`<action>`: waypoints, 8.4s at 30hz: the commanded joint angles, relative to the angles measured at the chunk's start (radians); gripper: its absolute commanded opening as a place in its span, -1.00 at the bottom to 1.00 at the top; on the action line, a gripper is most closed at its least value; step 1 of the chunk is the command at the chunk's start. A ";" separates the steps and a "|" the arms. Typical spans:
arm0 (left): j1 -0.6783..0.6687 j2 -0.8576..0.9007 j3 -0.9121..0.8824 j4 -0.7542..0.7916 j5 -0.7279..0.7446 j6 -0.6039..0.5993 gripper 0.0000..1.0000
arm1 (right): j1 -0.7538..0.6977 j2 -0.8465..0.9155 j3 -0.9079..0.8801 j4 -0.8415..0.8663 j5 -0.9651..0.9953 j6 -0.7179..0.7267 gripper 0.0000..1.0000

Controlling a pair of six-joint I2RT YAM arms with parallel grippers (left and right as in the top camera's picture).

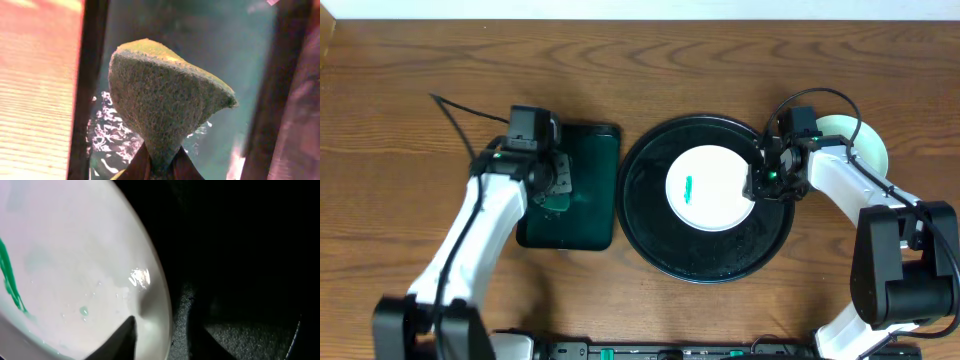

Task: Clean dirty plates on tray and stack at the side
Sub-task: 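Raise the sponge above the dark green tray toward the black tray, then hold the sponge above the tray while right gripper holds the white plate, then move the green sponge with the left gripper onto the white plate, then scrub the white plate with the sponge in the left gripper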

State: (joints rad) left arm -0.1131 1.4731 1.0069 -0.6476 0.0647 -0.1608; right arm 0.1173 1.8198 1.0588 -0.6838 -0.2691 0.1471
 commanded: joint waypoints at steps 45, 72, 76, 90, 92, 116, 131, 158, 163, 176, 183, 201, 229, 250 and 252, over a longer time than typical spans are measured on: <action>-0.103 0.156 0.348 -0.345 0.048 -0.063 -0.85 | 0.032 -0.008 0.008 0.057 0.007 0.050 -0.40; -0.103 0.156 0.338 -0.306 0.047 -0.062 -0.86 | 0.032 -0.008 0.008 0.043 -0.077 0.169 -0.98; -0.103 0.156 0.338 -0.305 0.047 -0.062 -0.85 | 0.032 -0.008 0.008 0.048 -0.067 0.174 -0.94; -0.103 0.156 0.338 -0.296 0.047 -0.062 -0.86 | 0.046 -0.008 0.007 0.116 -0.019 0.114 -0.87; -0.103 0.156 0.338 -0.296 0.047 -0.062 -0.86 | 0.053 -0.008 0.007 0.115 -0.015 0.113 -0.87; -0.103 0.156 0.338 -0.263 0.019 -0.056 -0.85 | 0.061 -0.048 0.007 0.048 0.007 -0.014 -0.98; -0.103 0.156 0.341 -0.272 -0.129 -0.035 -0.86 | 0.113 -0.048 0.007 0.048 0.011 -0.040 -0.98; -0.175 0.345 0.609 -0.468 0.128 -0.089 -0.85 | 0.122 -0.047 0.007 0.046 0.037 0.005 -0.98; -0.282 0.345 0.593 -0.431 0.163 -0.154 -0.86 | 0.122 -0.047 0.007 0.045 0.037 0.005 -0.97; -0.515 0.352 0.467 -0.213 0.052 -0.393 -0.85 | 0.122 -0.047 0.007 0.041 0.036 0.005 -0.97; -0.534 0.396 0.467 -0.187 0.026 -0.418 -0.86 | 0.122 -0.047 0.007 0.041 0.037 0.005 -0.97; -0.531 0.477 0.467 -0.117 -0.026 -0.420 -0.85 | 0.122 -0.047 0.007 0.041 0.037 0.005 -0.97; -0.534 0.652 0.462 -0.114 -0.072 -0.417 -0.86 | 0.125 -0.047 0.004 0.042 0.037 -0.033 -0.98; -0.534 0.652 0.312 0.044 0.127 -0.371 -0.85 | 0.127 -0.047 -0.028 0.089 0.036 -0.041 -0.97; -0.534 0.652 0.312 0.044 0.158 -0.371 -0.86 | 0.127 -0.047 -0.028 0.089 0.037 -0.041 -0.97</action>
State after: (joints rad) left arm -0.6380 2.0342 1.3785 -0.6052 0.1101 -0.5453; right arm 0.2344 1.7920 1.0401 -0.6003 -0.2359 0.1246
